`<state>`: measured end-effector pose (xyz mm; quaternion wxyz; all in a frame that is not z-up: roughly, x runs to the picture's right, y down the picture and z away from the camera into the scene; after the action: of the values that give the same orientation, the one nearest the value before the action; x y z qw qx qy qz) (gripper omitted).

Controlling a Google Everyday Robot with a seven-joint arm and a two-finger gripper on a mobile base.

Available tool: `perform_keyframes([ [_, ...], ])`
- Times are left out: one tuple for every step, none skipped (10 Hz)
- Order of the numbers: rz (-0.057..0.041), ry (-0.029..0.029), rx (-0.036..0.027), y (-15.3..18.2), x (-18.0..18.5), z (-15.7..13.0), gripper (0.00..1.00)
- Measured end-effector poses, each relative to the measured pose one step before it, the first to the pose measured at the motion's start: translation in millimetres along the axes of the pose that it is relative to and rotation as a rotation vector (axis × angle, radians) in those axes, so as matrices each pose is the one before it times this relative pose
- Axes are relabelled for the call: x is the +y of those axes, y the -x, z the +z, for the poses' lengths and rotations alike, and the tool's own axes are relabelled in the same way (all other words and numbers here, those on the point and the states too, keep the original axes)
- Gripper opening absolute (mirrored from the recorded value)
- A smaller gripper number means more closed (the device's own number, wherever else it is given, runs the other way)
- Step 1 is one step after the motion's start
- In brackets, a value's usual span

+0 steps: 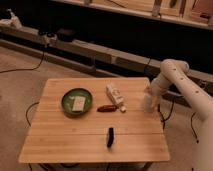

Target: Place the pepper on the white sponge

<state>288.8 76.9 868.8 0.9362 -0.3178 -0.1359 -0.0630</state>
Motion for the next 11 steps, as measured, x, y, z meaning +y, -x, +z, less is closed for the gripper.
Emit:
perform_keyframes([
  [-0.01076, 0.02025, 0.0269, -2.58, 0.53, 3.53, 0.55],
  [-0.01688, 0.01131, 0.03517, -1.59, -2.42, 0.75, 0.45],
  [-0.01253, 0.00272, 0.03051, -1.8, -1.56, -0.4, 0.37],
  [-0.01168, -0.00581, 0.03823, -0.78, -3.38, -2.45, 0.25],
  [-0.00904, -0.00738, 0.02006, 4.29, -2.99, -3.16, 0.13],
  [-0.0056, -0.00979, 0.00372, 5.22, -2.29, -3.45, 0.05],
  [-0.0071, -0.00993, -0.00249, 7.4, -1.14, -4.88, 0.01],
  [-0.00802, -0.01162, -0.00968, 8.81, 0.33, -8.57, 0.0],
  [-0.00724, -0.00938, -0.00957, 8.5, 1.73, -10.06, 0.0],
  [-0.00779, -0.0084, -0.0067, 8.38, 1.64, -12.02, 0.0],
  [-0.01044, -0.00293, -0.01477, 10.53, 4.14, -15.2, 0.0],
])
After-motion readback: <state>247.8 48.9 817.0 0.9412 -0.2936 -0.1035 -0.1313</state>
